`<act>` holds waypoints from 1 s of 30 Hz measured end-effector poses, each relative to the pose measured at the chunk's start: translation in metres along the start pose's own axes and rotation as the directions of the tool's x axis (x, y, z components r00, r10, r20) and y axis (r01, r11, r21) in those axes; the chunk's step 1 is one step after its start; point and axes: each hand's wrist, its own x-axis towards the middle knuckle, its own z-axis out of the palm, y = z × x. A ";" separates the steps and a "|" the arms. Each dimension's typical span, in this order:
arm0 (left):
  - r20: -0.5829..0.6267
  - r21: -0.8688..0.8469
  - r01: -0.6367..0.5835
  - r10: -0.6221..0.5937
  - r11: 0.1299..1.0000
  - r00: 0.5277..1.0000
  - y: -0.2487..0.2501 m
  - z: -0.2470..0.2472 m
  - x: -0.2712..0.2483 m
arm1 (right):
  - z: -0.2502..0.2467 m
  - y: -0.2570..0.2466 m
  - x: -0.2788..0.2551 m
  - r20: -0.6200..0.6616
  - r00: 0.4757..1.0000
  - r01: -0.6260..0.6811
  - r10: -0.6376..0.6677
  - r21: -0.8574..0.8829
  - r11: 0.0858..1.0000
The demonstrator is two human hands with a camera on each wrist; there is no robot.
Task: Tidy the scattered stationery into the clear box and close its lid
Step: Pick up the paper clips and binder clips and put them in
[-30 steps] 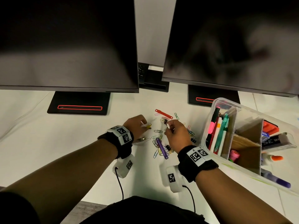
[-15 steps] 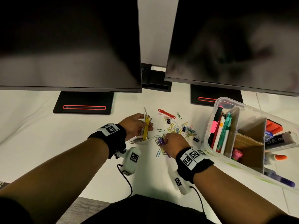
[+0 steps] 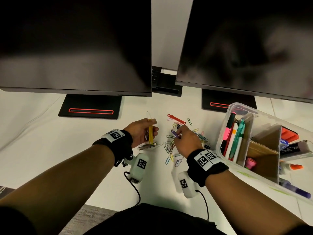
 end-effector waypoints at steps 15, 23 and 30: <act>-0.065 0.971 0.001 0.260 0.239 0.964 -0.009 -0.019 0.007 | 0.013 -0.024 0.046 -0.035 0.995 -0.097 0.094 -0.092 0.991; 0.113 0.994 -0.109 0.168 -0.032 0.979 -0.020 -0.017 0.013 | 0.008 -0.019 0.073 0.020 0.994 -0.097 0.108 -0.297 0.950; 0.133 0.988 -0.115 0.186 -0.107 0.973 -0.027 -0.007 0.016 | 0.015 -0.014 0.067 0.064 0.993 -0.075 0.101 -0.331 0.941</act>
